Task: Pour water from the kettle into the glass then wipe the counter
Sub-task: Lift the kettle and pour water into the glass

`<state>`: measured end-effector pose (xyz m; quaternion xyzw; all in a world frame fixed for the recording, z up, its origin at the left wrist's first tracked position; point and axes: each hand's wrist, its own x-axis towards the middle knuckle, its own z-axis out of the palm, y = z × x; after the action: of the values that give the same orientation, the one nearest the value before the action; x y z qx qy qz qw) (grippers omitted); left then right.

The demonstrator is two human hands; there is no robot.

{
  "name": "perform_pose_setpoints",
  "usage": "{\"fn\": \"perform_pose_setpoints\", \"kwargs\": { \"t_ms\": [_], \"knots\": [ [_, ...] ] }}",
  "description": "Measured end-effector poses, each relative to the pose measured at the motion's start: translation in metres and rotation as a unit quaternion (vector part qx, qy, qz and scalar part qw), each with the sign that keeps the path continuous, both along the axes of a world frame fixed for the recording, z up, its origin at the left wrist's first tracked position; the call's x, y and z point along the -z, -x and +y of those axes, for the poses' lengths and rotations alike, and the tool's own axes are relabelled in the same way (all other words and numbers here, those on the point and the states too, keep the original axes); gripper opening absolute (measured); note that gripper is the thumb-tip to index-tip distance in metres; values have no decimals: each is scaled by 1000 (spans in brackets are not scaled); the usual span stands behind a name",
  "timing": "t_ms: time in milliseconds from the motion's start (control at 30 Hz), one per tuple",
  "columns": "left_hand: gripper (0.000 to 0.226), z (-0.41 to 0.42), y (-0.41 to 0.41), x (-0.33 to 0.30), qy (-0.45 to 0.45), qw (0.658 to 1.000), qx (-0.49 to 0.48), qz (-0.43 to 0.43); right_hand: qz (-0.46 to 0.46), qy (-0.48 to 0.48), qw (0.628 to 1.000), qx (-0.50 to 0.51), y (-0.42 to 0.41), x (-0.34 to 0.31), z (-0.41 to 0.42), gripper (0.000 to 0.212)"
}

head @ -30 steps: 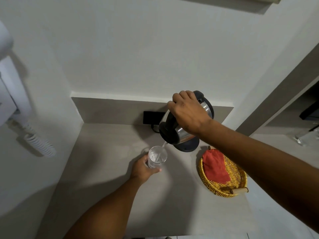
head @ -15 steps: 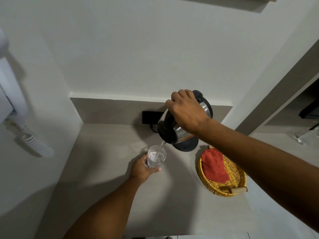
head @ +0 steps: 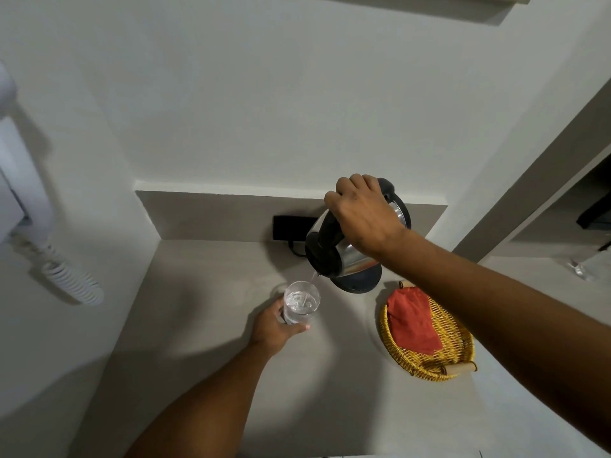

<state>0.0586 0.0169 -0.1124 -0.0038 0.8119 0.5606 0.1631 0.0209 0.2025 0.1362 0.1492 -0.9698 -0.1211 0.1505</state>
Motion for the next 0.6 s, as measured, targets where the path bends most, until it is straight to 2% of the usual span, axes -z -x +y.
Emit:
{"fn": "perform_pose_setpoints", "kwargs": {
  "t_ms": [167, 333, 400, 500, 600],
  "knots": [
    [67, 0, 2, 3, 0, 1000, -6, -10, 2, 64, 998, 20, -2, 21, 11, 11],
    [67, 0, 4, 6, -1, 1000, -9, -16, -25, 215, 972, 87, 0, 52, 37, 19],
    [67, 0, 5, 7, -4, 1000, -7, -15, -36, 302, 944, 129, 1, 62, 55, 23],
    [68, 0, 5, 10, -3, 1000, -10, -14, -24, 427, 882, 198, -3, 74, 82, 23],
    [66, 1, 6, 11, 0, 1000, -8, -6, -11, 525, 814, 250, -3, 84, 101, 36]
  ]
}}
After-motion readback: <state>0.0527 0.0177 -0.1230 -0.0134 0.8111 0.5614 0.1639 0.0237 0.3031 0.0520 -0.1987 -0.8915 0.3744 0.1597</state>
